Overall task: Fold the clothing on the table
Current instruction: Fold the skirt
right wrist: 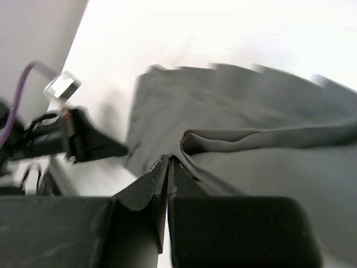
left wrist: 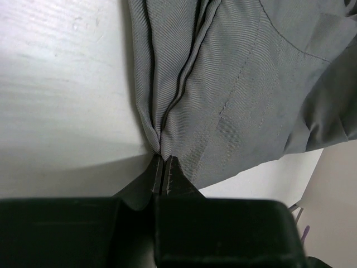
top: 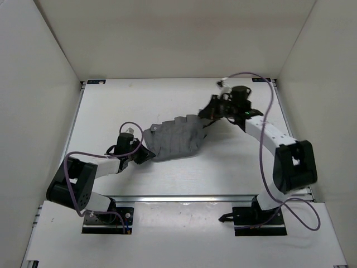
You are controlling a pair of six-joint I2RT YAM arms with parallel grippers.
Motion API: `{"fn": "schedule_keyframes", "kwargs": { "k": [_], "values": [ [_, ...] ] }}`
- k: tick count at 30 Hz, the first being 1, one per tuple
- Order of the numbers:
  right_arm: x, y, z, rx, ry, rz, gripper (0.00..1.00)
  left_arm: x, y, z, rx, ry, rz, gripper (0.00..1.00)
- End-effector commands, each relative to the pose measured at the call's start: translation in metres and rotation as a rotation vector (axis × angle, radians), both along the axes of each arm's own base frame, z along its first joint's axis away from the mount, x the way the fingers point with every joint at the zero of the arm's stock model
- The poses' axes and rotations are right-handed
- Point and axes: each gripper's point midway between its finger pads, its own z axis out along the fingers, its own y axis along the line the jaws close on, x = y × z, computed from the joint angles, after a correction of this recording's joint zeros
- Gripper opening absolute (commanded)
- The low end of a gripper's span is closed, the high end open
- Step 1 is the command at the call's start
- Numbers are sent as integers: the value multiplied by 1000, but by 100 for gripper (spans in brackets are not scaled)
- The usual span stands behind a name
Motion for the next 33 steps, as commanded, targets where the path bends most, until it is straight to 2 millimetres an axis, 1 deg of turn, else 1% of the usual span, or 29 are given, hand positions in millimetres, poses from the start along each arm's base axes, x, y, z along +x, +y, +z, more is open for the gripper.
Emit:
{"fn": "schedule_keyframes", "kwargs": {
  "k": [1,2,3,4,5,6,7,8,9,10,11,12,13,15,16,18,19,20,21,24,25,26,27,28,29,30,31,32,33],
  "values": [
    [-23,75,10,-26,-69,330,0,-5,6,5,-3,-22,17,0],
    [-31,98,5,-36,-55,411,0,-4,7,6,-3,-27,20,0],
    [-45,121,6,-44,-47,489,0,-7,9,3,1,-15,19,0],
    [-53,130,-10,-59,-18,547,0,-6,11,3,4,-20,25,0],
    [-62,149,-17,-60,0,607,0,-7,11,2,8,-19,24,0],
    [-74,164,-21,-78,9,660,0,-7,13,4,5,-22,30,0],
    [-82,177,-32,-99,36,697,0,-10,13,1,4,-11,29,0],
    [-88,181,-55,-119,91,715,0,-8,12,3,4,-22,22,0],
    [-95,190,-62,-124,106,737,0,-10,12,2,2,-15,25,0],
    [-107,198,-67,-118,118,766,0,-8,13,3,4,-19,32,0],
    [-117,202,-81,-111,159,776,0,-9,13,3,1,-18,30,0],
    [-124,207,-83,-96,159,801,0,-11,15,0,5,-12,34,0],
    [-131,211,-90,-94,174,812,0,-10,14,2,0,-15,31,0],
    [-140,215,-104,-105,214,814,0,-11,15,1,0,-15,33,0],
    [-139,217,-110,-109,215,814,0,-11,17,1,1,-16,37,0],
    [-143,218,-115,-100,242,827,0,-15,16,0,14,-16,23,0],
    [-142,219,-115,-96,244,832,0,-14,20,-1,23,-16,33,0],
    [-144,223,-115,-92,250,838,0,-17,17,0,14,-19,21,0],
    [-143,223,-117,-93,254,835,0,-20,19,-4,15,-4,24,0],
    [-144,229,-115,-73,260,855,0,-23,19,-3,5,-10,2,1],
    [-149,233,-115,-62,267,876,0,-25,21,-4,10,-8,3,2],
    [-142,232,-111,-51,272,868,0,-27,22,-4,13,-5,2,3],
    [-147,234,-112,-44,280,890,0,-26,22,-1,9,-18,-4,4],
    [-149,235,-104,-21,271,914,0,-27,24,0,6,-16,0,7],
    [-149,234,-95,0,251,917,0,-25,23,5,0,-34,-5,18],
    [-152,233,-91,17,243,919,0,-21,25,12,0,-57,4,30],
    [-149,229,-75,41,202,905,2,-23,26,16,1,-63,4,39],
    [-151,229,-53,59,146,906,5,-18,26,23,2,-83,8,45],
    [-146,222,-52,59,137,877,12,-17,27,31,2,-95,10,55]
  ]
}}
